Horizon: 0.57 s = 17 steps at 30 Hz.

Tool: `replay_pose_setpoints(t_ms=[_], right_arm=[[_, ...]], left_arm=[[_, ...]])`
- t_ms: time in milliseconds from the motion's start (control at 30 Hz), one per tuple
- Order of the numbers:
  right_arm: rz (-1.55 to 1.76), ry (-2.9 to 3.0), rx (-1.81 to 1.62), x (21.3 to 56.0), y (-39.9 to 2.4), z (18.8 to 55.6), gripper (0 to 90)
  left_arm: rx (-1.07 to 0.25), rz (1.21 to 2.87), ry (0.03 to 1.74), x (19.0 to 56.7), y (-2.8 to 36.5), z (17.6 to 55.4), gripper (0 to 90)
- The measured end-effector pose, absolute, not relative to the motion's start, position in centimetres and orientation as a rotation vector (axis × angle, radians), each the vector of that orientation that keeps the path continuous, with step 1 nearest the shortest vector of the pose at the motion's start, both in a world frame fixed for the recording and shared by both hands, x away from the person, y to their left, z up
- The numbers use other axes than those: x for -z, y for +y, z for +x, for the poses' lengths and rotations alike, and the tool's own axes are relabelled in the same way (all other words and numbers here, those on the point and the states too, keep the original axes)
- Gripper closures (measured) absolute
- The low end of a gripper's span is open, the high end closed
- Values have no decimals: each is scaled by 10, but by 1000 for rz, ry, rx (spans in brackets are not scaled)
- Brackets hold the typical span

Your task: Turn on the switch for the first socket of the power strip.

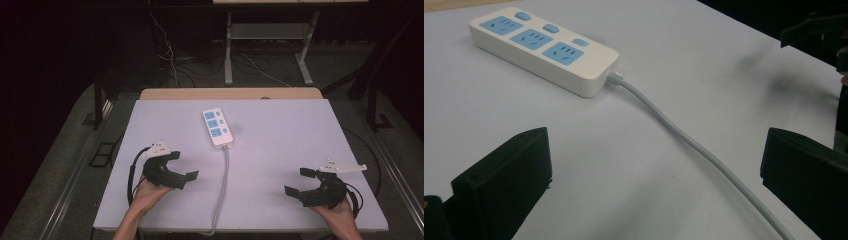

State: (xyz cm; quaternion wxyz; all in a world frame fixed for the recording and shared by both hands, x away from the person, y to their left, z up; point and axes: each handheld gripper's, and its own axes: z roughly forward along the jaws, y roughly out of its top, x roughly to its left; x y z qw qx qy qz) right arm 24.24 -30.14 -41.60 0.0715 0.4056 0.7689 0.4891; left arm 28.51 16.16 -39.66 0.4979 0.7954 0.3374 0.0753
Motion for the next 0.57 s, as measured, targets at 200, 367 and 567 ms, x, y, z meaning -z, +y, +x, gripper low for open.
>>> replay_pose_setpoints(t_ms=[200, 367, 567], right_arm=[[1229, 2314, -1474, 417, -302, 242, 16], [1237, 2313, -1476, 417, -302, 241, 16], [1232, 2315, -1475, 417, -302, 240, 16]], left_arm=[[-188, 1918, 823, 404, 166, 272, 0], [-172, 1920, 824, 409, 167, 264, 0], [-175, 1934, 817, 414, 165, 260, 0]])
